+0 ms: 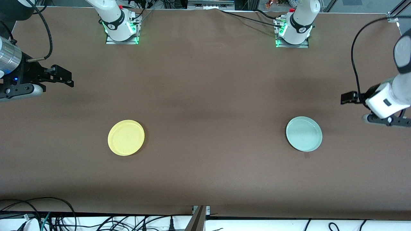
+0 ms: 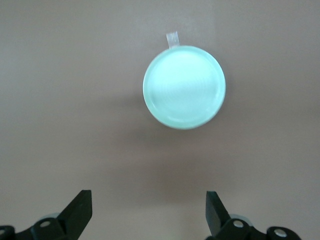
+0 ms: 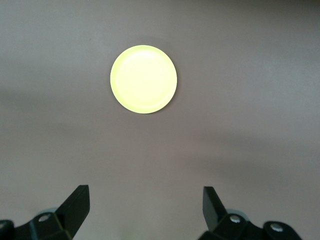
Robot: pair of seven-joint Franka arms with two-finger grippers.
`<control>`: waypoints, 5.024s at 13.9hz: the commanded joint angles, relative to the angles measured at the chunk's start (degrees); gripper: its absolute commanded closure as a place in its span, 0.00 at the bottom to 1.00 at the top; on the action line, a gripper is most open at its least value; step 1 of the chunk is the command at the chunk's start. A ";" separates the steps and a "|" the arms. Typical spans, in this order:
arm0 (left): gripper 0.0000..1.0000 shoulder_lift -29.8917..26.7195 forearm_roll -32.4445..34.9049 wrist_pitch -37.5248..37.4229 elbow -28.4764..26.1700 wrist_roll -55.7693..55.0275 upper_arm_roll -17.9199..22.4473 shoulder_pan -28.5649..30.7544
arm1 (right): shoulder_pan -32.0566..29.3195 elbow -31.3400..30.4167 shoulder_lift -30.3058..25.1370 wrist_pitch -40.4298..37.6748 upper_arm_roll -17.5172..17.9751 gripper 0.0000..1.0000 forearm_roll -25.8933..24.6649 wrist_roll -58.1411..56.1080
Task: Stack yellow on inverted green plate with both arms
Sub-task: 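Reach the left gripper down to the green plate's rim and grasp it, then lift the green plate with the left gripper and flip it over, then set the inverted green plate down while the right gripper reaches the yellow plate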
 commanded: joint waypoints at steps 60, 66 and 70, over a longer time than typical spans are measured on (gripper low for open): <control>1.00 27.70 52.22 -9.79 8.03 -55.30 -0.22 -51.72 | -0.94 -1.23 0.70 2.79 -2.67 0.00 -0.43 -1.81; 0.10 30.95 49.60 -9.53 8.82 -61.63 -0.57 -54.02 | -0.94 -1.58 1.31 3.66 -2.67 0.00 0.10 -1.81; 0.00 30.51 36.79 -4.71 15.40 -61.02 -0.75 -53.49 | -1.21 -7.72 3.77 11.28 -2.67 0.00 0.10 -1.81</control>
